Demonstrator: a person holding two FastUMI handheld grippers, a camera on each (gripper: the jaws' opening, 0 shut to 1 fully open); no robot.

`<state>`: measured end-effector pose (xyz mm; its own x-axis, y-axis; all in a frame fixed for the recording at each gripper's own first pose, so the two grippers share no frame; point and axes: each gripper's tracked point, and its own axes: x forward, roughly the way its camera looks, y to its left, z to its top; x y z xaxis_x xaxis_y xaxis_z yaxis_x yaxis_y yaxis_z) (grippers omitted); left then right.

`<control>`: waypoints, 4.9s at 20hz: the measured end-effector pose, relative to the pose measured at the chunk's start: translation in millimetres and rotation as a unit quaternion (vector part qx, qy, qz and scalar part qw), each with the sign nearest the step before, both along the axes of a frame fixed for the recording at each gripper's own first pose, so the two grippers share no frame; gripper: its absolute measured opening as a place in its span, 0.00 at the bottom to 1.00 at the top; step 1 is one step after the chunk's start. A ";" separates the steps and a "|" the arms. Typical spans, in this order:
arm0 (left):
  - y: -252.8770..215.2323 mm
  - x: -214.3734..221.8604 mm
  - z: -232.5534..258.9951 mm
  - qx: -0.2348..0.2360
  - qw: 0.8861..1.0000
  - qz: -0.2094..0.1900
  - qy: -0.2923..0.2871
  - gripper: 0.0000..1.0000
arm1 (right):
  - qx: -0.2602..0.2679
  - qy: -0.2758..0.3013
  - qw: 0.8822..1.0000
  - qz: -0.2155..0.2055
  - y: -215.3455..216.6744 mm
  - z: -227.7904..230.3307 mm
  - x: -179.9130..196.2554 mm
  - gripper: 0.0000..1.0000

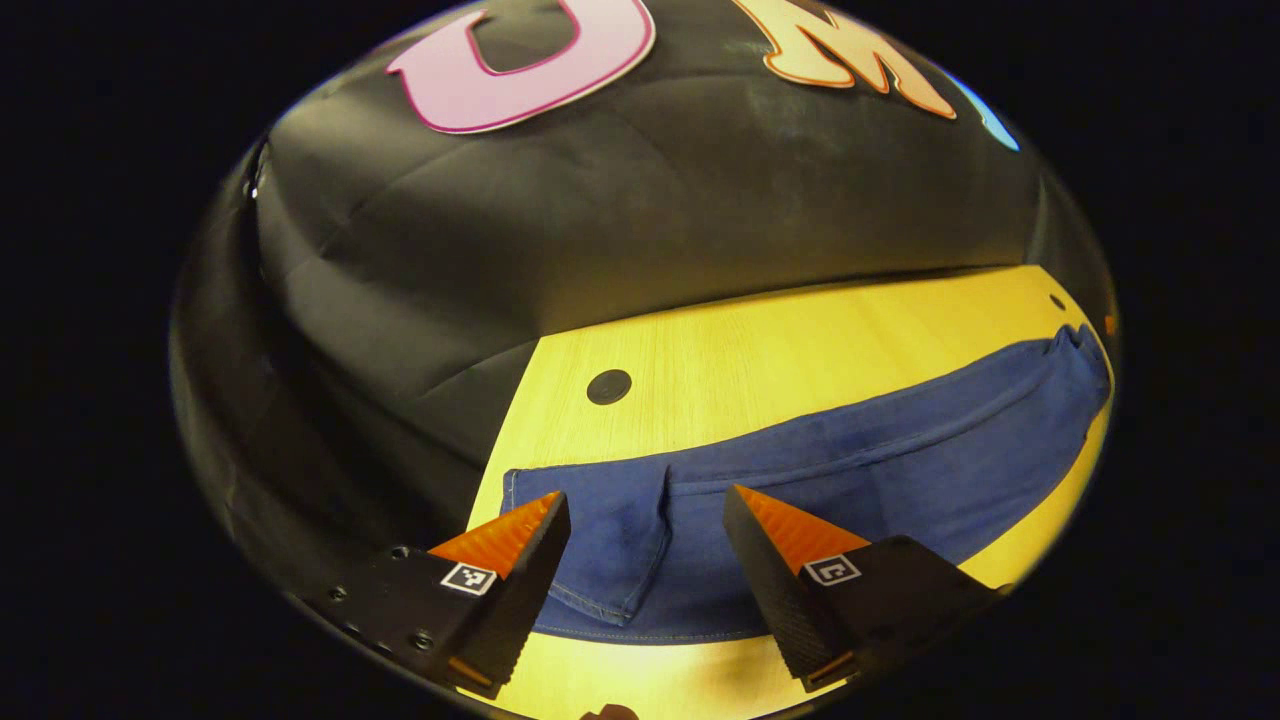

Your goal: Grasp the waist and the cuffs of the jeans and fold them to make the two legs overlap; first hold the waist and fold one-third of the jeans toward the cuffs, then hold the cuffs and fold the remaining one-third in the same direction to finish folding.

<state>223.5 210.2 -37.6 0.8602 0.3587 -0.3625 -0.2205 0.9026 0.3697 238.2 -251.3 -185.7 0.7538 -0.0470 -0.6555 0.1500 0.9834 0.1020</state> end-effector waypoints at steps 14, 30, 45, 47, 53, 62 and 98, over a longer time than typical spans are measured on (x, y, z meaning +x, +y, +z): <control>-3.6 4.4 6.4 -0.033 0.999 0.004 -0.021 0.95 | -0.001 0.029 0.999 -0.028 -19.5 -88.1 -31.6 0.89; -26.2 -3.9 7.4 -0.073 0.997 -0.011 -0.036 0.95 | -0.003 -0.002 0.999 -0.048 -2.5 -81.7 -28.9 0.14; -20.1 -15.3 3.1 -0.102 0.994 -0.013 -0.049 0.95 | 0.146 -0.143 0.977 -0.059 49.8 74.5 -9.6 0.03; -18.1 -16.3 2.7 -0.107 0.993 -0.014 -0.052 0.95 | 0.212 -0.163 0.962 -0.047 69.3 96.2 -7.3 0.00; -11.9 -19.8 2.7 -0.112 0.992 -0.014 -0.057 0.95 | 0.312 -0.178 0.933 0.037 155.7 122.2 -17.5 0.05; -0.6 -17.8 3.3 -0.137 0.987 -0.016 -0.084 0.95 | 0.352 -0.151 0.893 0.235 321.2 114.2 -63.1 0.03; 67.5 -18.3 -93.8 -0.200 0.980 0.002 -0.016 0.94 | 0.130 -0.049 0.967 0.215 427.2 9.9 -102.0 0.88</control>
